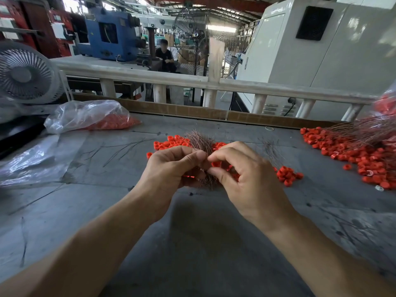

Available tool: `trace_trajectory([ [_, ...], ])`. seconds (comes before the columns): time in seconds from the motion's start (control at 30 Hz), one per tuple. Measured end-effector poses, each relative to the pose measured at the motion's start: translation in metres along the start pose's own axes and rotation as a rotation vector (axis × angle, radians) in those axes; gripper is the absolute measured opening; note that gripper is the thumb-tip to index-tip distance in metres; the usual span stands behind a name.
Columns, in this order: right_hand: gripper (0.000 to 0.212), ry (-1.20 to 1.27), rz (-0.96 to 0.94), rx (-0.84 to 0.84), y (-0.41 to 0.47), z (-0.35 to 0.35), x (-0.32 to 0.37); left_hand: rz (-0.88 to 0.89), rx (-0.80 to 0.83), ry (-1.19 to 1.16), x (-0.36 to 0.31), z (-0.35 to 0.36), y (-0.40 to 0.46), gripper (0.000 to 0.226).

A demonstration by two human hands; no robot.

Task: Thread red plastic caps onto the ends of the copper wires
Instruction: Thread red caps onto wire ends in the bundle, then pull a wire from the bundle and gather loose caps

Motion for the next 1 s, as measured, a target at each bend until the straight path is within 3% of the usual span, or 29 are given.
trace_trajectory([
  [0.13, 0.016, -0.02, 0.019, 0.032, -0.001, -0.002, -0.001, -0.021, -0.027, -0.042, 0.0, -0.002, 0.001, 0.038],
  [0.53, 0.015, -0.02, 0.033, 0.057, -0.001, -0.002, -0.001, -0.06, -0.049, -0.086, 0.001, -0.004, 0.002, 0.026],
  [0.67, 0.015, -0.077, 0.061, -0.038, 0.003, -0.008, -0.009, -0.07, -0.1, -0.05, -0.002, -0.005, 0.002, 0.026],
  [0.83, 0.012, -0.215, 0.341, -0.225, 0.007, -0.04, -0.045, 0.019, -0.24, 0.284, -0.003, -0.012, 0.005, 0.012],
  [1.0, 0.014, -0.293, 0.712, -0.239, 0.0, -0.071, -0.084, 0.053, -0.277, 0.581, 0.002, -0.016, 0.007, 0.012],
])
Point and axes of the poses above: each hand's wrist, its own y-axis towards the middle knuckle, its own z-axis out of the palm, x = y × z, the point moved 1 cm from there along y, towards the middle knuckle, and after that the axes turned 11 degrees about y, right-handed, at the moved point
